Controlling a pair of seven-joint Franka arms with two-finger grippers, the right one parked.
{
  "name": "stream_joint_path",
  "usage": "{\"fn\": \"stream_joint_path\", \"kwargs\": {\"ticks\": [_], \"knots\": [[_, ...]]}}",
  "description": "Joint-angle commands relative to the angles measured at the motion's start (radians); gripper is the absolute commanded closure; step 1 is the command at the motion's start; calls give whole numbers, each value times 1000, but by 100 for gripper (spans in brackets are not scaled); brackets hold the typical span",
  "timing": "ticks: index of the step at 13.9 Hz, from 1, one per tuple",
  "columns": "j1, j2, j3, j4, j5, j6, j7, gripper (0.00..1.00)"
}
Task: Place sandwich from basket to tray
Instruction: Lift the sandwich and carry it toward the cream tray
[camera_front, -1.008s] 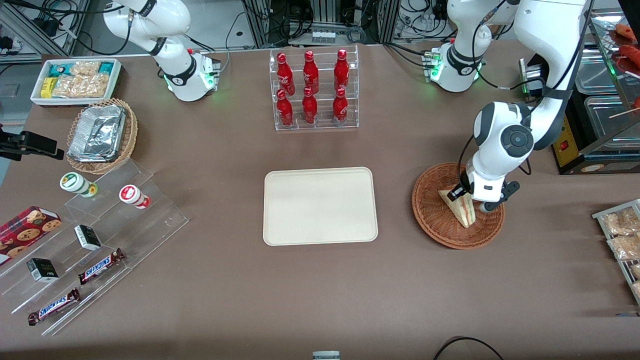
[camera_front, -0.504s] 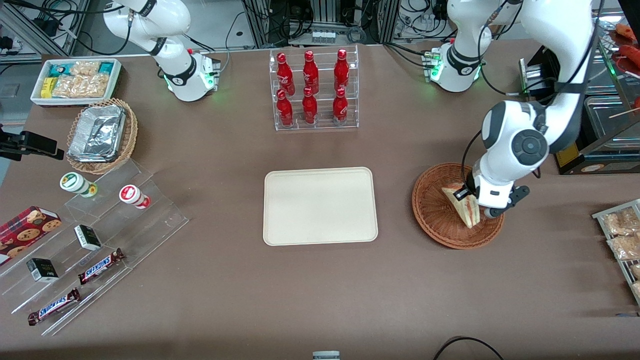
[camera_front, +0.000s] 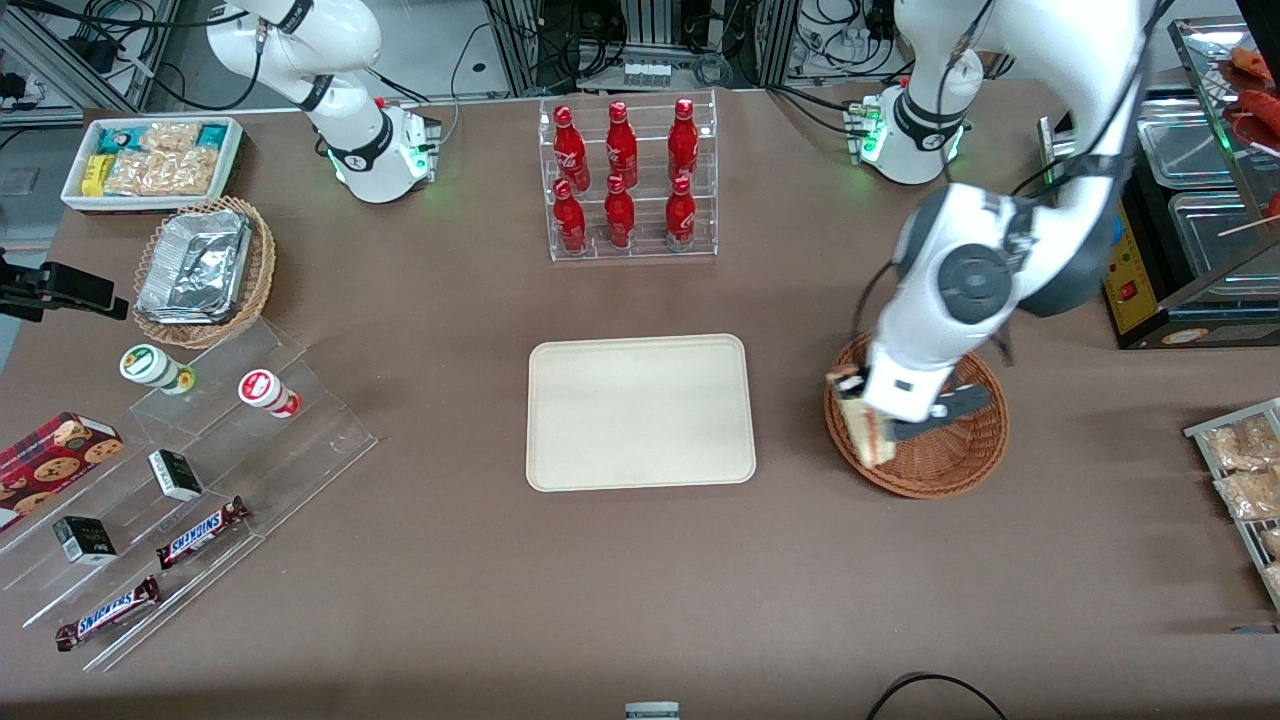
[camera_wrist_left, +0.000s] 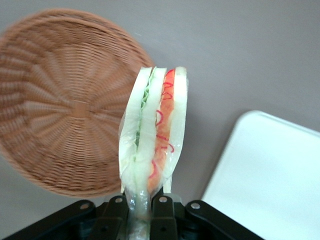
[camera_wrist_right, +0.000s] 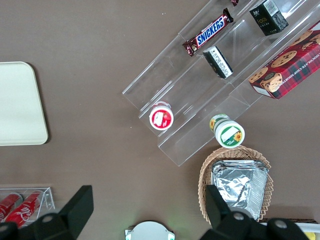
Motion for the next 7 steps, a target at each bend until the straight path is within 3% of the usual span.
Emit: {"fn": "stream_joint_path", "kwargs": {"ticks": [1, 7], "knots": [[-78, 119, 10, 131, 1, -19, 6, 100], [-233, 326, 10, 361, -9, -10, -112, 100]]}}
